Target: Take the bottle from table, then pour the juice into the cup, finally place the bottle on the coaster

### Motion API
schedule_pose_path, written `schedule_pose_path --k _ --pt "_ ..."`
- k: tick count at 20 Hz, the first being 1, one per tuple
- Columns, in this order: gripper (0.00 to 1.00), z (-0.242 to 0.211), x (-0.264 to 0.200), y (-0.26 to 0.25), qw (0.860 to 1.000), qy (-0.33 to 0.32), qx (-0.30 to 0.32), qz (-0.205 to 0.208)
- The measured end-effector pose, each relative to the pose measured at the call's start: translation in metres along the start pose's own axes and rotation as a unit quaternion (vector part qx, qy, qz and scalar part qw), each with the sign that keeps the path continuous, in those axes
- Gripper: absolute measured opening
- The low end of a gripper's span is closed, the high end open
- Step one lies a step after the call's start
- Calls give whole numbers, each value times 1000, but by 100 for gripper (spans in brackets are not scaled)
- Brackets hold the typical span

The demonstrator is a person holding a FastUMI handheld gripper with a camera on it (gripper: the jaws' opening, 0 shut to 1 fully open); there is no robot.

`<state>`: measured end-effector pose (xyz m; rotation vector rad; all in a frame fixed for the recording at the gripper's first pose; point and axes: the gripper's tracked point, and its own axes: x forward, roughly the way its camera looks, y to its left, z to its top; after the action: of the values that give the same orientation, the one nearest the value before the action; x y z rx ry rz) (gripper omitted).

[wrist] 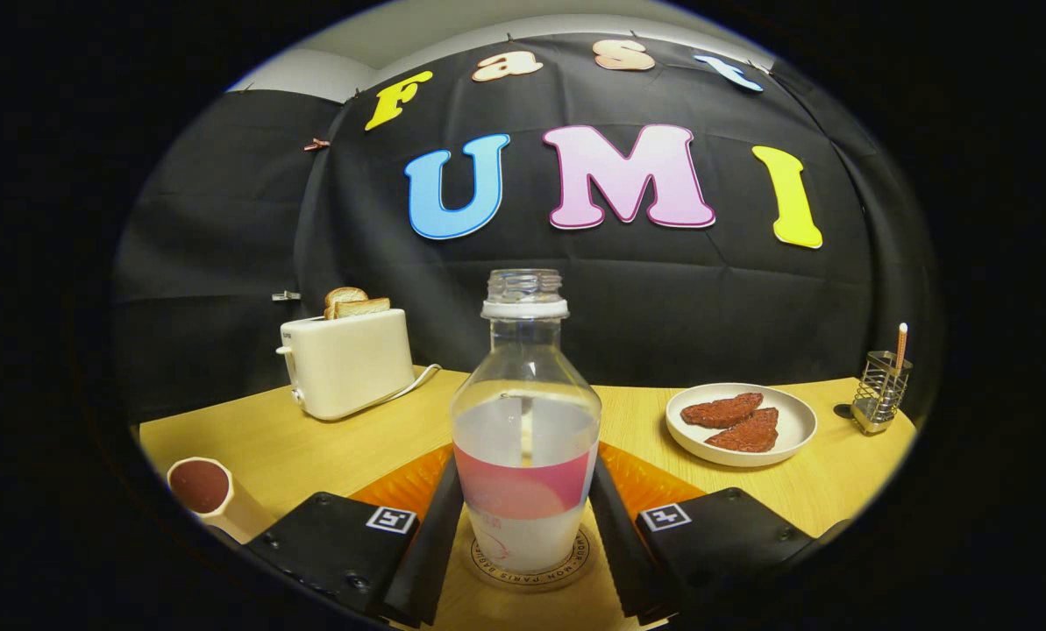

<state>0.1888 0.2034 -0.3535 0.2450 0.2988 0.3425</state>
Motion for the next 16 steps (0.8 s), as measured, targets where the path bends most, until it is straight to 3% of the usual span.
schedule_pose_path --k 1,4,16 --pt "78 -2 -1 -1 1000 4 2 0" --pt "100 -4 -1 -3 1000 7 1 -11" --pt "100 9 -31 -7 1000 10 2 -10"
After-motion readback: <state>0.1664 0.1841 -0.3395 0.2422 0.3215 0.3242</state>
